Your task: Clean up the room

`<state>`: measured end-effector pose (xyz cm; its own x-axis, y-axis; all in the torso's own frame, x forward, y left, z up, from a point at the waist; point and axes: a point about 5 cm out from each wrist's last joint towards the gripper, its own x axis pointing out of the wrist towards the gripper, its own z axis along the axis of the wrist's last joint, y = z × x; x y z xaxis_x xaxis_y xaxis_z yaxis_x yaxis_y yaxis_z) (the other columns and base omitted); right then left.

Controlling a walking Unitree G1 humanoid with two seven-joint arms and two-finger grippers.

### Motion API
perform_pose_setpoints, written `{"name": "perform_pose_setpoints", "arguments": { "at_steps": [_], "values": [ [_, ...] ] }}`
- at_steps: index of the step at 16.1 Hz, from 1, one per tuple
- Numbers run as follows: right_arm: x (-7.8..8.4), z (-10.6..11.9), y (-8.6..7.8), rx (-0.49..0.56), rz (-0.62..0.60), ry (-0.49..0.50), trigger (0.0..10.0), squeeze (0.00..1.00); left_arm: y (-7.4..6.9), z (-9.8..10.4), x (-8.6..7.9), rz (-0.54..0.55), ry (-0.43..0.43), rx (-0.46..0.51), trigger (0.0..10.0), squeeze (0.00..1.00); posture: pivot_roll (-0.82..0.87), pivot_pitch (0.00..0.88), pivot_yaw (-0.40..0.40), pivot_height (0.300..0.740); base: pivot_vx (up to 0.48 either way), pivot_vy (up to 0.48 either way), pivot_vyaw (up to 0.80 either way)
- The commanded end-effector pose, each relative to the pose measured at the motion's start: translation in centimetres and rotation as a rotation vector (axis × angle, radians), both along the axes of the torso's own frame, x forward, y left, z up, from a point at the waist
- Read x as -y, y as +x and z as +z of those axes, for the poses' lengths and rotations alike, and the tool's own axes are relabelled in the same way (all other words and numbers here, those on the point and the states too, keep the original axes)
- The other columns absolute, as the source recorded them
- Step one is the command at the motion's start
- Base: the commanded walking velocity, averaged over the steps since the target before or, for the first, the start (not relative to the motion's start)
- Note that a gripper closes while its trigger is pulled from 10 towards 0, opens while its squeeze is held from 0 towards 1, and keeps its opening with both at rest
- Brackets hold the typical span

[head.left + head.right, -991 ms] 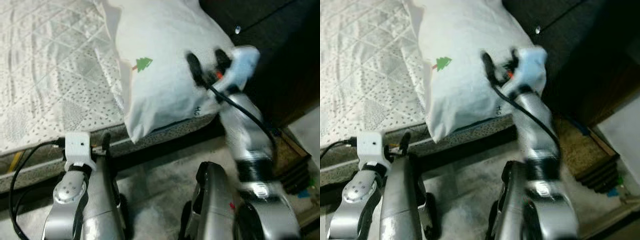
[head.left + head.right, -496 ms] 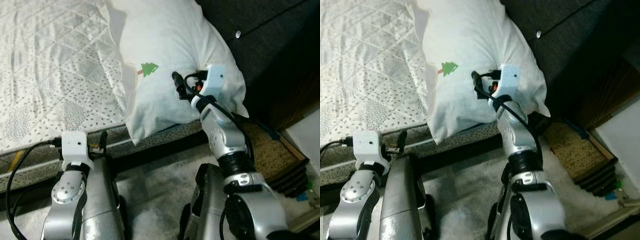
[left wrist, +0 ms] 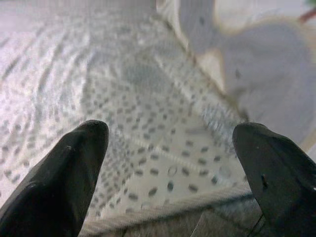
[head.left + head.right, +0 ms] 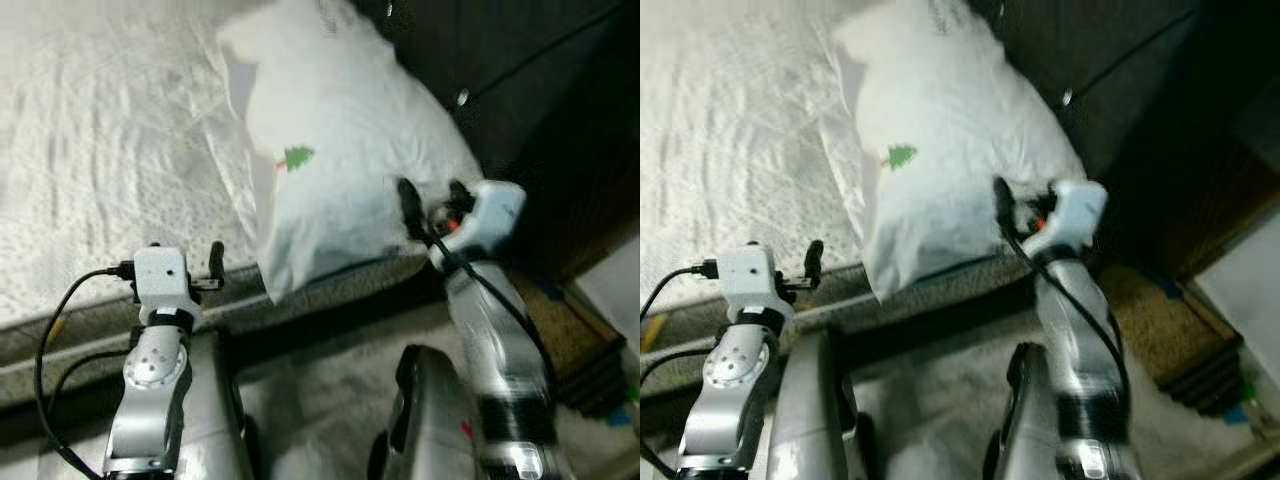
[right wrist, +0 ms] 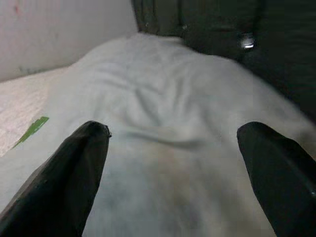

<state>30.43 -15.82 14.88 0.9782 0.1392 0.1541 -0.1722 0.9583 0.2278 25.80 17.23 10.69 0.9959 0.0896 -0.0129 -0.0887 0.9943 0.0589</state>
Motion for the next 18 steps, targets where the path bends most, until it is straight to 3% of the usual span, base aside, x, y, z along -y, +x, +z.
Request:
{"name": "perform_pose_setpoints", "arguments": {
  "at_steps": [1, 2, 4, 6, 13, 14, 15, 18],
  "values": [
    [0.4, 0.1, -0.7, 0.002, -0.016, 0.01, 10.0, 0.0, -0.1, -0.5, 0.3, -0.01, 0.004, -0.007, 10.0, 0.0, 0.0, 0.0, -0.005, 0.495, 0.0, 0.0, 0.0],
    [0.6, -0.7, -1.7, -0.032, -0.03, 0.013, 10.0, 0.0, 0.1, -0.8, 0.7, -0.023, -0.002, -0.008, 10.0, 0.0, -0.01, 0.0, 0.003, 0.505, 0.0, 0.0, 0.0],
    [0.1, -1.1, -2.2, -0.051, -0.025, 0.023, 10.0, 0.0, 0.5, -0.8, 1.3, -0.042, -0.009, -0.003, 10.0, 0.0, -0.02, 0.0, 0.009, 0.519, 0.0, 0.0, 0.0],
    [-0.9, -0.7, -2.0, -0.042, 0.006, 0.035, 10.0, 0.0, 1.2, -0.7, 1.4, -0.048, -0.01, 0.006, 10.0, 0.0, -0.02, 0.0, 0.012, 0.553, 0.0, 0.0, 0.0],
    [-1.2, 0.0, -1.2, -0.029, 0.046, 0.015, 10.0, 0.0, 1.5, -1.0, 2.4, -0.072, -0.013, 0.008, 10.0, 0.0, -0.02, 0.0, 0.015, 0.635, 0.0, 0.0, 0.0],
    [-1.3, -0.1, -1.2, -0.032, 0.051, 0.009, 10.0, 0.0, 1.6, -1.0, 2.0, -0.024, 0.053, 0.028, 10.0, 0.0, -0.02, 0.0, 0.014, 0.649, 0.0, 0.0, 0.0],
    [-1.3, -0.4, -1.2, -0.045, 0.049, -0.005, 10.0, 0.0, 1.6, -1.2, 1.5, 0.018, 0.073, 0.027, 10.0, 0.0, -0.02, 0.0, 0.018, 0.664, 0.0, 0.0, 0.0],
    [-0.7, -1.7, -1.6, -0.103, 0.077, -0.103, 10.0, 0.0, 1.3, -1.3, 1.8, -0.068, 0.029, 0.019, 10.0, 0.0, -0.04, 0.0, 0.056, 0.697, 0.0, 0.0, 0.0]
  ]
}}
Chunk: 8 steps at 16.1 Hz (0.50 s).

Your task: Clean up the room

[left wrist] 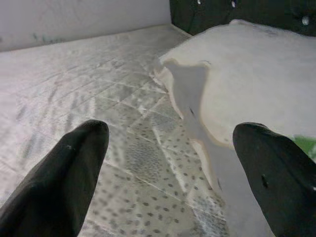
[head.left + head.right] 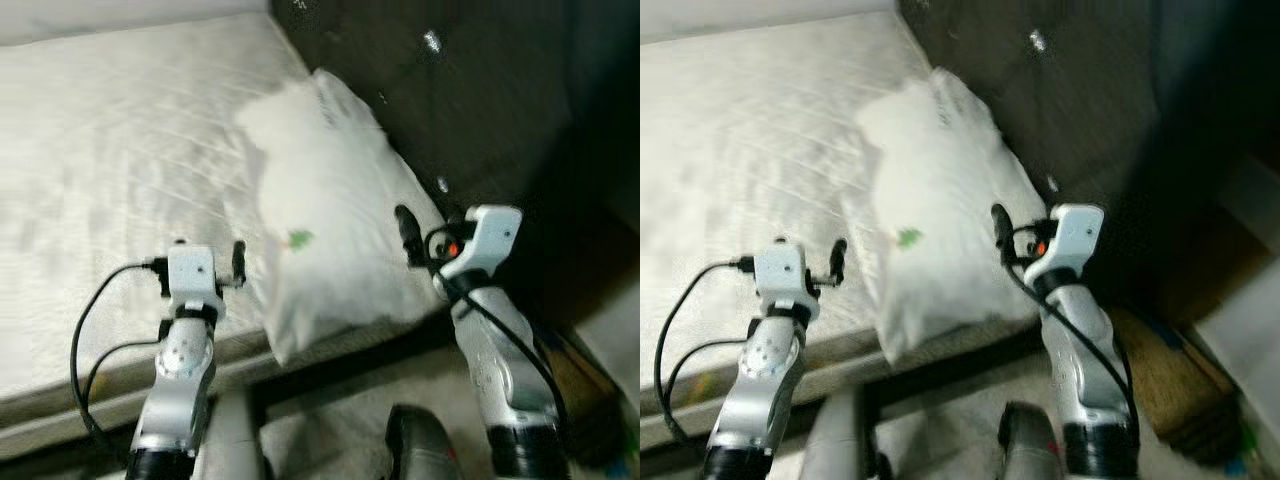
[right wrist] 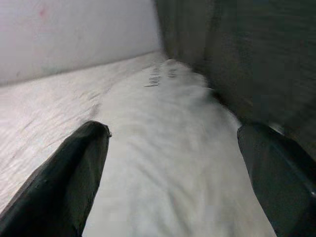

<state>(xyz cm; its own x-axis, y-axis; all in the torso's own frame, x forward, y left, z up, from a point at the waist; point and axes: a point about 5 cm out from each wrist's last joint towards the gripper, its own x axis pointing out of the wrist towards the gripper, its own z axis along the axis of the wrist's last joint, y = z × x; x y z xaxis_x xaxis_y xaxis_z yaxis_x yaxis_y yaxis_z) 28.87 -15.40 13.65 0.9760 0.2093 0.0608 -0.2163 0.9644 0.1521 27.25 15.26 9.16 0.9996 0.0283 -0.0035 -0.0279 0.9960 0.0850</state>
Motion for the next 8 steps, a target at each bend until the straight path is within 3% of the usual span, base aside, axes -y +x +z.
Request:
{"name": "perform_pose_setpoints", "arguments": {
  "at_steps": [1, 3, 4, 7, 8],
  "values": [
    [0.1, -0.8, -0.2, -0.039, 0.027, -0.038, 10.0, 0.0, -0.2, 0.5, -0.1, -0.026, 0.01, 0.032, 10.0, 0.0, -0.04, 0.0, 0.057, 0.707, 0.0, 0.0, 0.0],
    [1.8, -1.4, -0.7, -0.07, 0.022, -0.091, 10.0, 0.0, -0.5, 1.4, 0.4, -0.074, 0.016, 0.083, 10.0, 0.0, -0.04, 0.0, 0.051, 0.731, 0.0, 0.0, 0.0],
    [2.5, -2.0, -1.2, -0.099, -0.005, -0.104, 10.0, 0.0, -1.0, 1.6, 0.4, -0.099, 0.059, 0.11, 10.0, 0.0, -0.04, 0.0, 0.04, 0.74, 0.0, 0.0, 0.0],
    [2.4, -3.9, -3.0, -0.142, -0.043, -0.113, 10.0, 0.0, -2.5, 0.6, -0.2, -0.167, 0.091, 0.055, 10.0, 0.0, -0.01, 0.0, 0.014, 0.74, 0.0, 0.0, 0.0],
    [2.5, -4.0, -3.0, -0.136, -0.093, -0.097, 10.0, 0.0, -2.7, 0.6, -0.3, -0.189, 0.106, 0.052, 10.0, 0.0, -0.01, 0.0, 0.009, 0.74, 0.0, 0.0, 0.0]
  ]
}}
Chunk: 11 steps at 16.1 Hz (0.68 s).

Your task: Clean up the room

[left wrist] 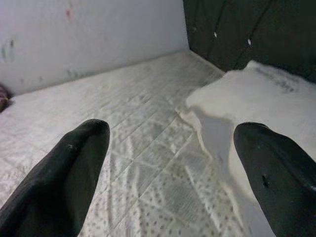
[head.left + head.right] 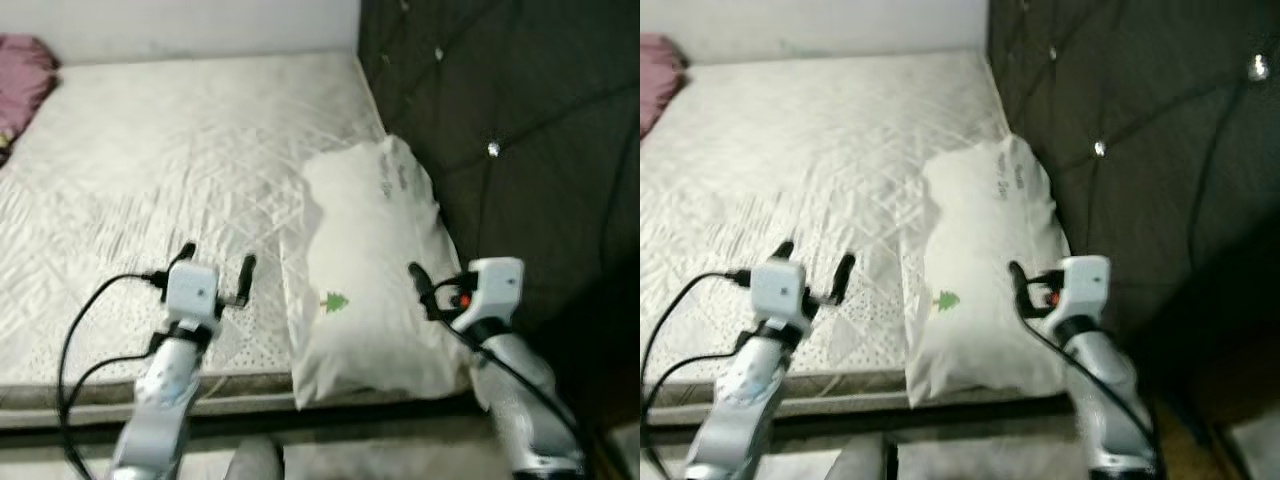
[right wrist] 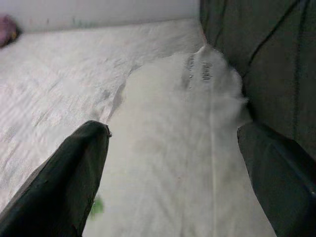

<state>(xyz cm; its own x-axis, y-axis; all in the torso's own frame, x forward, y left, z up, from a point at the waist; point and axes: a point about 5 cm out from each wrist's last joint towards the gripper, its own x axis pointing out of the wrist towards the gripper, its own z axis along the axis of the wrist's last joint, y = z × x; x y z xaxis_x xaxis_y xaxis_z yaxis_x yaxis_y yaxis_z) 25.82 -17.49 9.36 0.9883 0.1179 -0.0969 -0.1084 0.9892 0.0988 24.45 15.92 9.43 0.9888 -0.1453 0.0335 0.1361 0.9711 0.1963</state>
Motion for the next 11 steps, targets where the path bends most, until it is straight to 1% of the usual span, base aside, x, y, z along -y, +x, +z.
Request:
{"name": "perform_pose_setpoints", "arguments": {
  "at_steps": [1, 2, 4, 6, 7, 8, 9, 10, 11],
  "values": [
    [0.4, -0.1, 0.1, 0.013, -0.068, -0.008, 10.0, 0.0, -0.2, 0.1, -0.1, -0.006, 0.015, -0.001, 10.0, 0.0, 0.01, 0.0, -0.001, 0.74, 0.0, 0.0, 0.0],
    [0.3, -0.3, 0.0, 0.013, -0.089, -0.011, 10.0, 0.0, -0.4, 0.1, -0.3, -0.007, 0.02, 0.0, 10.0, 0.0, 0.01, 0.0, -0.002, 0.74, 0.0, 0.0, 0.0],
    [0.5, -1.1, -0.6, -0.011, -0.161, 0.021, 10.0, 0.0, -1.1, -0.5, -0.2, 0.011, -0.011, -0.05, 10.0, 0.0, 0.01, 0.0, -0.014, 0.74, 0.0, 0.0, 0.0],
    [0.5, -1.5, -0.8, -0.022, -0.179, 0.036, 10.0, 0.0, -1.5, -1.1, 0.0, -0.005, -0.01, -0.072, 10.0, 0.0, 0.0, 0.0, -0.007, 0.74, 0.0, 0.0, 0.0],
    [0.3, -1.4, -0.9, -0.005, -0.167, 0.044, 10.0, 0.0, -1.4, -1.6, -0.4, 0.058, -0.004, -0.076, 10.0, 0.0, -0.01, 0.0, 0.002, 0.74, 0.0, 0.0, 0.0],
    [0.3, -1.3, -0.9, -0.002, -0.17, 0.044, 10.0, 0.0, -1.5, -1.9, -0.4, 0.068, -0.012, -0.087, 10.0, 0.0, -0.01, 0.0, 0.002, 0.74, 0.0, 0.0, 0.0],
    [0.7, -1.5, -1.0, -0.012, -0.208, 0.036, 10.0, 0.0, -2.0, -2.3, -0.3, 0.081, -0.013, -0.085, 10.0, 0.0, -0.01, 0.0, 0.006, 0.74, 0.0, 0.0, 0.0],
    [0.8, -1.8, -1.2, -0.017, -0.219, 0.034, 10.0, 0.0, -2.1, -2.3, -0.2, 0.087, -0.002, -0.078, 10.0, 0.0, -0.01, 0.0, 0.01, 0.74, 0.0, 0.0, 0.0],
    [0.7, -1.9, -1.3, -0.018, -0.224, 0.031, 10.0, 0.0, -2.1, -2.3, -0.5, 0.128, -0.018, -0.077, 10.0, 0.0, -0.01, 0.0, 0.01, 0.74, 0.0, 0.0, 0.0]
  ]
}}
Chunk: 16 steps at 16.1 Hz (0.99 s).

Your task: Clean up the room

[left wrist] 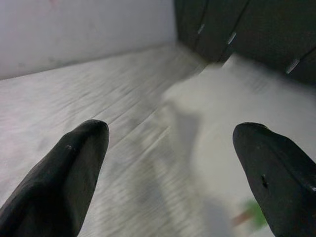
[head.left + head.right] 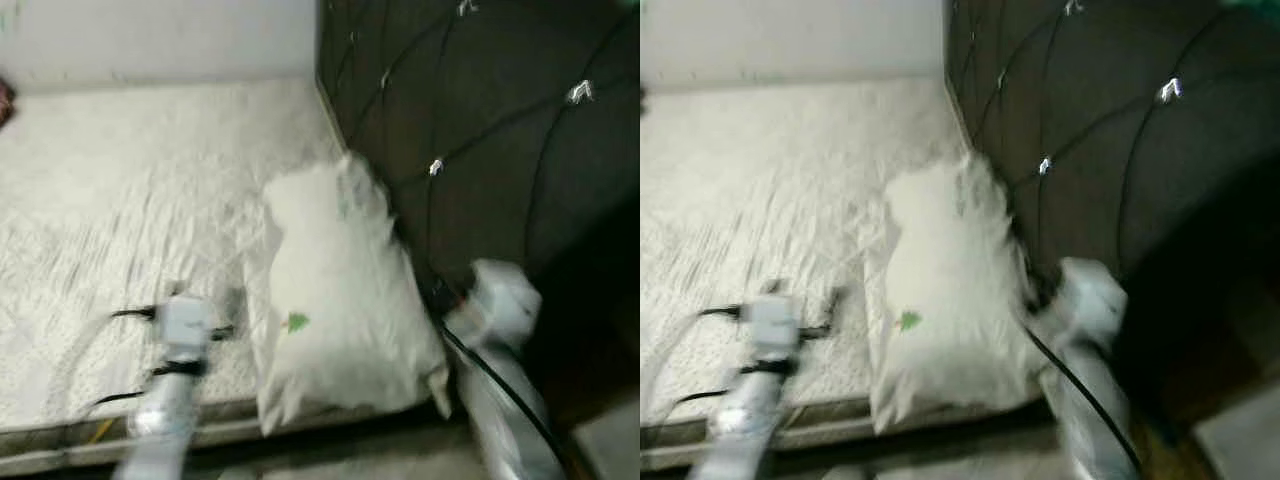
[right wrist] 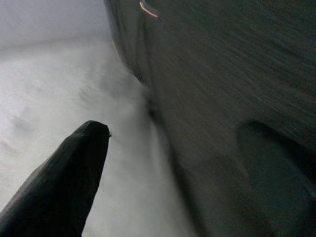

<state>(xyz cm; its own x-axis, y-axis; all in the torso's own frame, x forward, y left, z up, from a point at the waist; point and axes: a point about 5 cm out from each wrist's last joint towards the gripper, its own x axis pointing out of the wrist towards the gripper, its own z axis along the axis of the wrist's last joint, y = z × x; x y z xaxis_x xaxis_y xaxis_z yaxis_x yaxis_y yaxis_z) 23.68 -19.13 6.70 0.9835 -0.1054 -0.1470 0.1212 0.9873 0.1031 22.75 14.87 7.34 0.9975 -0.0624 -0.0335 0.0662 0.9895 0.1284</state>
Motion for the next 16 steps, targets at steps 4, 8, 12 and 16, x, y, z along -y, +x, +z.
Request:
{"name": "perform_pose_setpoints", "arguments": {
  "at_steps": [4, 8, 12, 16],
  "values": [
    [-1.5, 0.7, 1.3, 0.04, 0.015, 0.017, 10.0, 0.0, 0.4, -0.1, -0.9, -0.069, 0.08, -0.021, 10.0, 0.0, 0.01, 0.0, -0.008, 0.74, 0.0, 0.0, 0.0],
    [-1.4, 0.8, 1.5, 0.036, 0.014, 0.009, 10.0, 0.0, 0.9, 0.4, -0.3, -0.223, 0.161, -0.019, 10.0, 0.0, 0.01, 0.0, -0.011, 0.74, 0.0, 0.0, 0.0],
    [-0.7, 0.2, 1.1, 0.013, -0.031, 0.036, 10.0, 0.0, 0.5, -1.0, 0.3, -0.075, 0.018, -0.072, 10.0, 0.0, -0.01, 0.0, 0.0, 0.74, 0.0, 0.0, -0.1],
    [-1.4, 0.4, 1.8, 0.031, -0.004, 0.05, 10.0, 0.0, 0.6, -0.8, -0.4, -0.044, 0.025, -0.068, 10.0, 0.0, 0.0, 0.0, 0.001, 0.74, 0.0, 0.158, -0.12]
  ]
}}
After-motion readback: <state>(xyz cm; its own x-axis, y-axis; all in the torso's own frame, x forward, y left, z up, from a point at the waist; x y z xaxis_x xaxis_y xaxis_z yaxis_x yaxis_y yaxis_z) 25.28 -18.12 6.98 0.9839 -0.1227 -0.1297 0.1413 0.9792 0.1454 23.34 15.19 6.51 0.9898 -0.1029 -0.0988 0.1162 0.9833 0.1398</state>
